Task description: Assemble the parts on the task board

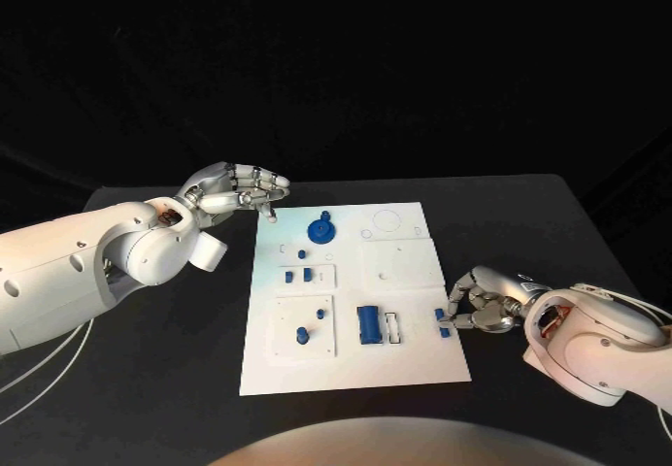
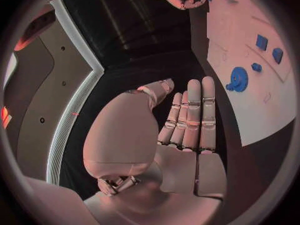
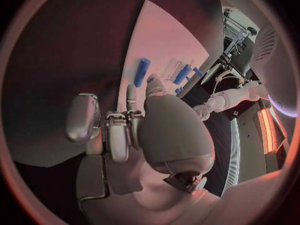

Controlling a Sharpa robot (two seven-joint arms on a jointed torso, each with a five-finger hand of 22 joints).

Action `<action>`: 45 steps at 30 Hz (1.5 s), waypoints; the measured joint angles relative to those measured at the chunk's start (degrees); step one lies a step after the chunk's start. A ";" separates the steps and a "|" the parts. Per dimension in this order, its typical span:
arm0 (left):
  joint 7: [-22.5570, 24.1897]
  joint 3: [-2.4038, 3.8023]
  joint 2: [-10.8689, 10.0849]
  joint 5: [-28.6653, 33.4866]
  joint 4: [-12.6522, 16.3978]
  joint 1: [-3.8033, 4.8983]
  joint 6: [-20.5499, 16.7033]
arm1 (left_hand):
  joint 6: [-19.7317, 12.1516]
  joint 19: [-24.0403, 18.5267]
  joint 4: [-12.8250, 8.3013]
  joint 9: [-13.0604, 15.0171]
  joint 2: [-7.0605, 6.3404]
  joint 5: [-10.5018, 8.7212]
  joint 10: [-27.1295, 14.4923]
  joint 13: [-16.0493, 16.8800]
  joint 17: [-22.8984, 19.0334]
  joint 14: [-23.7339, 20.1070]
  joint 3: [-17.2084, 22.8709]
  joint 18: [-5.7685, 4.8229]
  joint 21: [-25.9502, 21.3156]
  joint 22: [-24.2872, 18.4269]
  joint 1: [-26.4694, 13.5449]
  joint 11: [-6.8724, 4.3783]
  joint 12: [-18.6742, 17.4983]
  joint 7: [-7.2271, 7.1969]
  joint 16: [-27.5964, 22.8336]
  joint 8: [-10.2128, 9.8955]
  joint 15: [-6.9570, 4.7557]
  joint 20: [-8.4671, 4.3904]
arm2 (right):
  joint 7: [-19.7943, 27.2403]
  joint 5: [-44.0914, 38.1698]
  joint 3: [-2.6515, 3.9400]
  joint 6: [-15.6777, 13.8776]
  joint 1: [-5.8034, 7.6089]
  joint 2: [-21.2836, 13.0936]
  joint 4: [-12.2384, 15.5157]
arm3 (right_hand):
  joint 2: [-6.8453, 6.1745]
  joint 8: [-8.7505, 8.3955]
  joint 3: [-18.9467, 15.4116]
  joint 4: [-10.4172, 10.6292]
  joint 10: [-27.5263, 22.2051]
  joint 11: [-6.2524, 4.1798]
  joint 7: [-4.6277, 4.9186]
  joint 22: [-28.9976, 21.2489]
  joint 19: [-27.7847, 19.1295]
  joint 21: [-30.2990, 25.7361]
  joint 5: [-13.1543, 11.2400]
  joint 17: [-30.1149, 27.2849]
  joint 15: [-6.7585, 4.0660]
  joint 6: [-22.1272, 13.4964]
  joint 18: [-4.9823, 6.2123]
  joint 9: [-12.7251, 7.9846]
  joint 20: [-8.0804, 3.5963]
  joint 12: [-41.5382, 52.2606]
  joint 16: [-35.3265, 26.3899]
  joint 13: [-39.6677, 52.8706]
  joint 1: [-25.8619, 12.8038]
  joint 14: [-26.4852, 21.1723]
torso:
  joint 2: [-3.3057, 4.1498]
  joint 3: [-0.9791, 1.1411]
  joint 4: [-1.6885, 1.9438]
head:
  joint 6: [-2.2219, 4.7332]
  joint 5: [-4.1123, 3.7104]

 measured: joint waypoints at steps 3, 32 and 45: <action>-0.03 0.00 0.00 0.00 0.01 0.00 0.00 | 0.00 0.00 0.00 0.00 0.00 0.00 0.00 0.00 0.00 0.00 0.00 0.00 0.00 0.00 0.00 0.00 0.00 0.00 0.00 0.00 0.00 0.00 | -0.36 -0.35 -0.02 0.21 -0.16 0.36 -0.40 | 0.00 0.00 0.00 0.00 0.00 0.00 0.00 0.00 0.00 0.00 0.00 0.00 0.00 0.00 0.00 0.00 0.00 0.00 0.00 0.00 0.00 0.00 | 0.00 -0.03 0.02 | -0.09 0.01; -0.13 -0.01 -0.37 0.01 0.18 0.00 0.01 | 0.00 0.00 0.00 -0.07 0.00 0.00 0.00 -0.05 0.00 0.00 0.00 0.00 0.00 -0.05 0.00 0.00 0.00 0.00 0.00 0.24 0.00 0.00 | -1.58 -4.61 0.47 0.74 -1.62 4.80 -2.37 | -4.08 -3.19 13.88 4.21 -0.16 -1.02 -0.92 -0.02 0.11 0.34 0.15 0.04 -0.74 2.97 0.01 6.95 -0.96 0.02 0.00 0.04 11.07 -0.10 | -0.09 -0.04 -0.01 | -0.40 0.54; -0.20 -0.01 -0.44 0.00 0.22 0.00 0.02 | 0.00 0.00 0.00 -0.06 0.00 0.00 0.00 -0.04 0.00 0.00 0.00 0.00 0.00 -0.05 0.00 0.00 0.00 0.00 0.00 0.24 0.00 0.00 | -2.60 -2.56 0.02 -1.24 -1.71 4.56 -0.26 | -6.58 -1.51 29.22 2.60 -0.20 -1.04 -0.94 -0.03 0.14 0.52 0.18 0.03 -0.74 1.66 0.01 2.61 -0.99 0.01 0.00 0.04 2.81 -0.10 | -0.10 -0.03 -0.04 | -0.31 0.56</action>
